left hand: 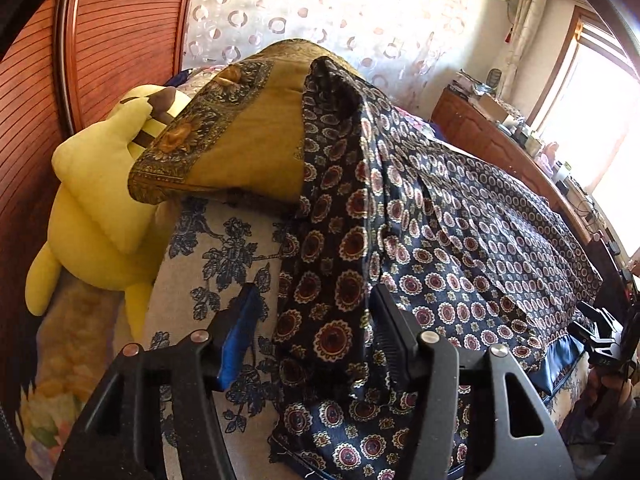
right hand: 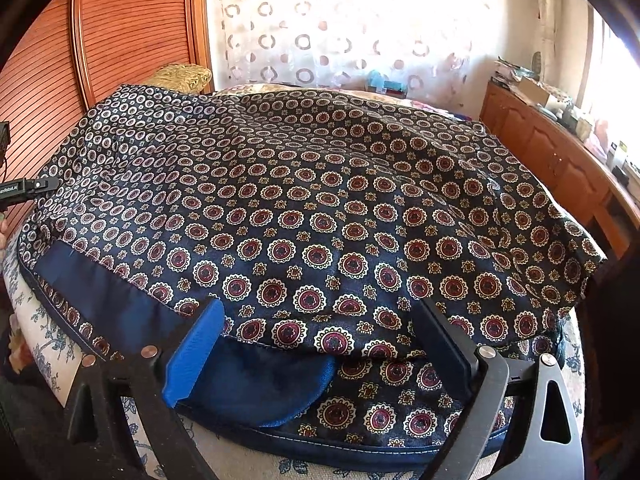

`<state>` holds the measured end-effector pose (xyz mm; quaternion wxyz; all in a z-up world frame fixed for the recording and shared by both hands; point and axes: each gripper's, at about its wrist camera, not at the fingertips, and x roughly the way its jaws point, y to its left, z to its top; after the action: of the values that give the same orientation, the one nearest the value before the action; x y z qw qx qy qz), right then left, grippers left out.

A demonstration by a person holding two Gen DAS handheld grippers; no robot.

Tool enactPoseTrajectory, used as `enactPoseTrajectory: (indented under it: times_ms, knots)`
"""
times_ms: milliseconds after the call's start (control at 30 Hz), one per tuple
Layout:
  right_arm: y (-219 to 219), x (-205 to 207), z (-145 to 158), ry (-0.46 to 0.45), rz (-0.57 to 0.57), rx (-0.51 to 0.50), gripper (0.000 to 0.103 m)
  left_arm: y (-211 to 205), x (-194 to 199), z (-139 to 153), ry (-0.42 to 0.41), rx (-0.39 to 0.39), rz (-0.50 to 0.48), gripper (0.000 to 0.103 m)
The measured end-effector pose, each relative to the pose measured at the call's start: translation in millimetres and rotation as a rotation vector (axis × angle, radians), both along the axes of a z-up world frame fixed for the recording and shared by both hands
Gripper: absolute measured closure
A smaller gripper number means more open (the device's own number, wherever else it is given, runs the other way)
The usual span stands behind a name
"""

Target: Fold small clothes

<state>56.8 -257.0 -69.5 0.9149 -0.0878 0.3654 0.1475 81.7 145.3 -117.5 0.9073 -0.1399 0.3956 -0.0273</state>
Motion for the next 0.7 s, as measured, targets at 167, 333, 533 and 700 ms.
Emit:
enactPoseTrajectory:
  times_ms: [167,333,533,700]
  knots:
    - [-2,-1,1,-0.002,0.002,0.003,0.007,-5,2,0,0.003,0.015,-0.024,0.067]
    - [-1,-2,1,-0.003,0.002,0.003,0.007,-8,1,1,-0.006,-0.005,-0.048,0.098]
    - [-1,-3,2,-0.004,0.001,0.012,0.008,-23,-9,28,-0.091,-0.014,-0.063,0.099]
    - [-3,-3,3,0.001,0.014,0.023,0.008,-48,-9,58,-0.161,-0.011,-0.109,0.1]
